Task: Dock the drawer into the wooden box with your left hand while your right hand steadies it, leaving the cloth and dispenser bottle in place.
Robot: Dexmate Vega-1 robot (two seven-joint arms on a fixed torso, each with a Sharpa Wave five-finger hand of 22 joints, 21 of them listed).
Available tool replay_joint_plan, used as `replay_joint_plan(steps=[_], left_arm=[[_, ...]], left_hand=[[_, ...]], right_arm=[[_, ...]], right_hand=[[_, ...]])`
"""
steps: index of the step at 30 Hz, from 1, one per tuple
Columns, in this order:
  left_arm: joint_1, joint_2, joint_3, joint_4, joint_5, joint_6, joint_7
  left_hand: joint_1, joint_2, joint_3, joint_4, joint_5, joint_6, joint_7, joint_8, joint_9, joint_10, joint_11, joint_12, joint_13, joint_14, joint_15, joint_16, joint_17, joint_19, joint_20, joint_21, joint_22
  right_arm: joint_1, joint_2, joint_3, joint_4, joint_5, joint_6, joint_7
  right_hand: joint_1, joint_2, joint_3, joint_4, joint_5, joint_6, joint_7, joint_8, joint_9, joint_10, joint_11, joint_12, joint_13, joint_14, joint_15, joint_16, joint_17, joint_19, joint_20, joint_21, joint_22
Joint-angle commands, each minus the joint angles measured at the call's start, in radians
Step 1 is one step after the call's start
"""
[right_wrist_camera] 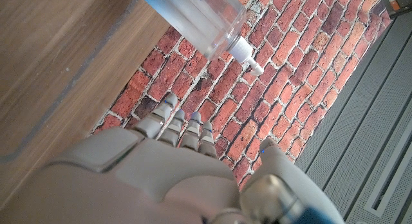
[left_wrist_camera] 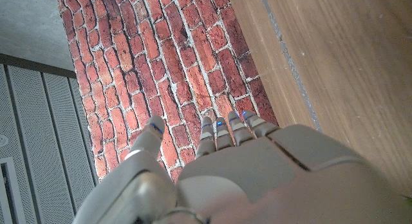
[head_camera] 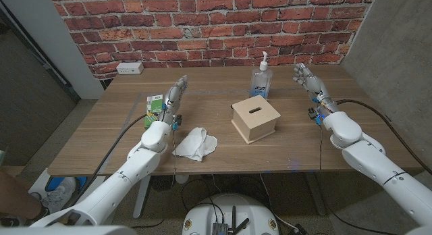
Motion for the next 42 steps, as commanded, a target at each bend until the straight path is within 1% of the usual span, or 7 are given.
replay_joint_plan(steps=[1,6,13,20,28,34,42], left_arm=[[-0.028,-0.002,0.0,0.075,-0.044,-0.025,-0.074],[-0.035,-0.011,0.004,0.093,-0.06,-0.025,-0.09],[-0.049,-0.029,0.008,0.122,-0.068,-0.026,-0.089],[-0.056,-0.048,0.01,0.136,-0.063,-0.035,-0.066],[-0.079,-0.067,0.014,0.175,-0.069,-0.054,-0.08],[-0.094,-0.082,0.02,0.19,-0.059,-0.057,-0.066],[-0.101,-0.094,0.022,0.21,-0.068,-0.069,-0.077]], left_hand=[[-0.02,0.035,0.001,0.015,0.006,-0.016,0.003,0.001,0.002,-0.016,-0.002,-0.001,0.002,-0.014,0.006,0.002,0.002,-0.014,-0.069,0.003,0.002],[-0.035,0.036,-0.001,0.025,0.008,-0.04,0.008,0.001,0.001,-0.039,0.007,-0.002,0.001,-0.036,0.011,0.001,0.001,-0.031,-0.075,0.004,0.002],[-0.046,0.037,-0.001,0.032,0.01,-0.067,0.01,0.001,0.001,-0.058,0.011,-0.001,0.001,-0.058,0.018,0.001,0.001,-0.052,-0.075,0.003,0.002],[-0.051,0.038,-0.002,0.036,0.011,-0.062,0.017,0.007,0.0,-0.051,0.014,0.005,0.001,-0.052,0.02,0.006,0.0,-0.051,-0.075,0.007,0.002],[-0.055,0.037,-0.001,0.039,0.012,-0.043,0.022,0.015,0.0,-0.036,0.012,0.013,0.0,-0.032,0.018,0.013,-0.001,-0.035,-0.074,0.015,0.002],[-0.056,0.037,-0.001,0.04,0.012,-0.041,0.024,0.015,0.0,-0.032,0.011,0.014,0.0,-0.03,0.017,0.013,-0.001,-0.032,-0.073,0.016,0.002],[-0.056,0.037,0.001,0.04,0.012,-0.038,0.024,0.016,0.0,-0.027,0.012,0.015,0.0,-0.026,0.017,0.013,-0.001,-0.028,-0.074,0.018,0.002]], right_arm=[[0.081,0.036,-0.045,0.107,0.101,0.029,0.089],[0.096,0.054,-0.055,0.143,0.133,0.045,0.106],[0.125,0.08,-0.075,0.208,0.149,0.083,0.131],[0.167,0.122,-0.102,0.292,0.147,0.142,0.151],[0.211,0.18,-0.124,0.4,0.159,0.216,0.182],[0.226,0.208,-0.132,0.449,0.173,0.247,0.198],[0.241,0.229,-0.145,0.48,0.177,0.262,0.204]], right_hand=[[-0.011,0.026,-0.002,0.005,0.007,-0.006,0.0,0.001,0.002,-0.006,-0.005,0.0,0.001,-0.009,-0.002,-0.003,0.001,-0.01,-0.021,-0.004,0.001],[-0.012,0.026,-0.005,0.009,0.007,-0.011,0.001,0.001,0.002,-0.009,-0.004,0.001,0.001,-0.012,-0.004,-0.002,0.002,-0.013,-0.023,-0.002,0.001],[-0.012,0.027,-0.009,0.015,0.009,-0.024,0.003,0.0,0.002,-0.014,-0.008,0.002,0.001,-0.022,-0.008,-0.004,0.002,-0.02,-0.027,-0.001,0.001],[-0.012,0.028,-0.013,0.021,0.01,-0.023,0.003,0.003,0.002,-0.017,-0.011,0.003,0.0,-0.027,-0.012,-0.004,0.003,-0.035,-0.033,-0.002,0.001],[-0.011,0.029,-0.016,0.024,0.011,-0.012,0.003,0.008,0.002,-0.014,-0.01,0.005,0.0,-0.028,-0.013,-0.003,0.002,-0.037,-0.036,0.0,0.001],[-0.01,0.029,-0.017,0.027,0.012,-0.009,0.004,0.01,0.002,-0.014,-0.012,0.006,0.0,-0.027,-0.013,-0.002,0.002,-0.037,-0.037,0.002,0.001],[-0.009,0.029,-0.019,0.028,0.013,-0.007,0.004,0.01,0.002,-0.014,-0.012,0.006,-0.001,-0.025,-0.011,0.0,0.001,-0.035,-0.036,0.004,0.001]])
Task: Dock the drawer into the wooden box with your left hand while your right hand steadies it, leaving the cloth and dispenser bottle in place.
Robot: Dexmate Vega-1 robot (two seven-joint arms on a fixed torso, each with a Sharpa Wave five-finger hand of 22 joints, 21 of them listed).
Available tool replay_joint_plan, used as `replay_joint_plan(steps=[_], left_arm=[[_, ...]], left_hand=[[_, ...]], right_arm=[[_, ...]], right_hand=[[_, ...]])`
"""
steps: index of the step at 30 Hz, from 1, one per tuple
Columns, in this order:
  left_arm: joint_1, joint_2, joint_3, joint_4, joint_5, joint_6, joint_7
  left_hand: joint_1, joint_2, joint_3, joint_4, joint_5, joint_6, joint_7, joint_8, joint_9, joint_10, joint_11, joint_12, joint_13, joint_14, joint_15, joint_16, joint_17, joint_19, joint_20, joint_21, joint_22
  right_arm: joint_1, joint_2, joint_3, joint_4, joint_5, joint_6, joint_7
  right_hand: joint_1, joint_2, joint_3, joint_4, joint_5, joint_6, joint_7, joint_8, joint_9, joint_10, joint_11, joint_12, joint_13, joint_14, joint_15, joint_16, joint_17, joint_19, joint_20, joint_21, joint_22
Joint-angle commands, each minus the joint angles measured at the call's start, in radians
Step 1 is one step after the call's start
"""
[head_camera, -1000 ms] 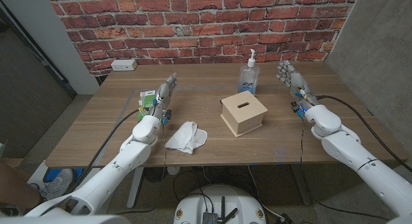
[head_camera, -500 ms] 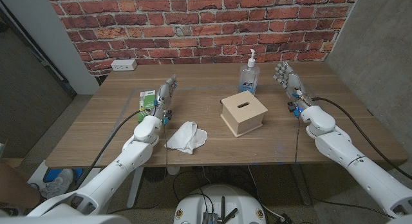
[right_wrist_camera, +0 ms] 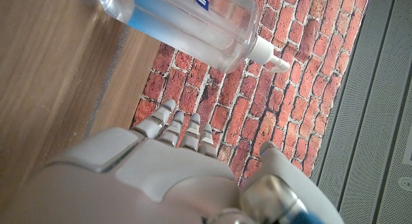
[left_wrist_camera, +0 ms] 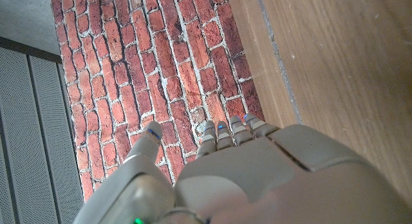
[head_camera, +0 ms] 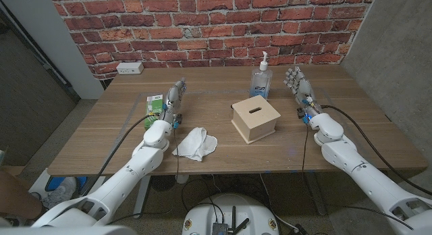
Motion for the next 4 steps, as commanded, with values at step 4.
replay_joint_plan(steps=[4], left_arm=[[-0.012,-0.025,0.004,0.039,-0.011,-0.024,-0.008]], left_hand=[[-0.01,0.059,0.004,0.005,0.008,0.012,-0.001,0.005,0.0,0.011,-0.003,0.008,0.0,0.017,0.001,0.004,0.001,0.012,-0.073,0.007,0.002]], right_arm=[[0.034,0.051,-0.025,0.079,0.018,0.035,0.017]], right_hand=[[-0.005,0.033,0.001,0.008,0.005,0.005,-0.004,0.006,0.001,-0.003,-0.003,0.006,0.002,-0.009,-0.007,0.005,0.001,-0.002,-0.034,0.005,0.004]])
